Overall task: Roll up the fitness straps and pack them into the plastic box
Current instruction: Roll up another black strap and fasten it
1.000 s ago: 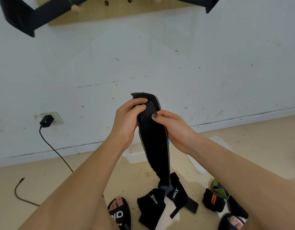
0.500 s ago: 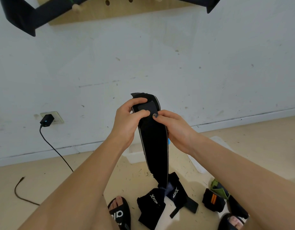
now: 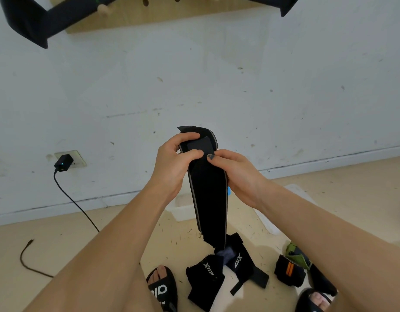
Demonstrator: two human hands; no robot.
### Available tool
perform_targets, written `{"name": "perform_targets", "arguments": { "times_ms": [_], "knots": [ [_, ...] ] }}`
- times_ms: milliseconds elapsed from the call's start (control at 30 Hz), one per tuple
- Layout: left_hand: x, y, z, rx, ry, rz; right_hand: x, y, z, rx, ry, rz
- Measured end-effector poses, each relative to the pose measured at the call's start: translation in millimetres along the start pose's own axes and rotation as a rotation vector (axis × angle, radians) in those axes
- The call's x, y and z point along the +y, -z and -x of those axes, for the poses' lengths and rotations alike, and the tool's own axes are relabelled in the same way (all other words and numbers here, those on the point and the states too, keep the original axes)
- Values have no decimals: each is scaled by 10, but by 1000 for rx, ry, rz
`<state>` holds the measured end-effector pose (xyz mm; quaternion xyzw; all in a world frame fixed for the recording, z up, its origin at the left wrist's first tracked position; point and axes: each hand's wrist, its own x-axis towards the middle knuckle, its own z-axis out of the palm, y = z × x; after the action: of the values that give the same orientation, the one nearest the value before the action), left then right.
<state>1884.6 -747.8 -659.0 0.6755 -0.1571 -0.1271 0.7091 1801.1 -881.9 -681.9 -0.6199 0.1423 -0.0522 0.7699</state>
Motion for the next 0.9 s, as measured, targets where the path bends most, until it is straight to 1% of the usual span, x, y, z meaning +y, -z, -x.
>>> {"name": "perform_targets", "arguments": {
  "times_ms": [67, 167, 333, 400, 467, 600, 667, 800, 900],
  "knots": [
    [-3, 8, -8, 0, -2, -11, 19, 5, -14, 32, 11, 61],
    [6, 28, -23, 14, -1, -18, 46, 36, -39, 103, 35, 255],
    [24, 71, -38, 21, 7, 8, 58, 119, -49, 90, 10, 589],
    [30, 71, -36, 12, 9, 5, 55, 129, -55, 90, 48, 640],
    [36, 71, -35, 0, 8, -5, 26, 128, -48, 74, 99, 593],
    [39, 85, -44, 4, -22, -1, -47, 148, -34, -29, 141, 372],
    [24, 74, -42, 27, -54, 4, -29, 155, -42, -32, 164, 323],
    [-31, 24, -35, 141, -145, -116, 16, 69, -28, -63, 145, 283],
    [-46, 11, -55, 228, -160, -102, 43, 9, -6, -102, 121, 253]
  ]
}}
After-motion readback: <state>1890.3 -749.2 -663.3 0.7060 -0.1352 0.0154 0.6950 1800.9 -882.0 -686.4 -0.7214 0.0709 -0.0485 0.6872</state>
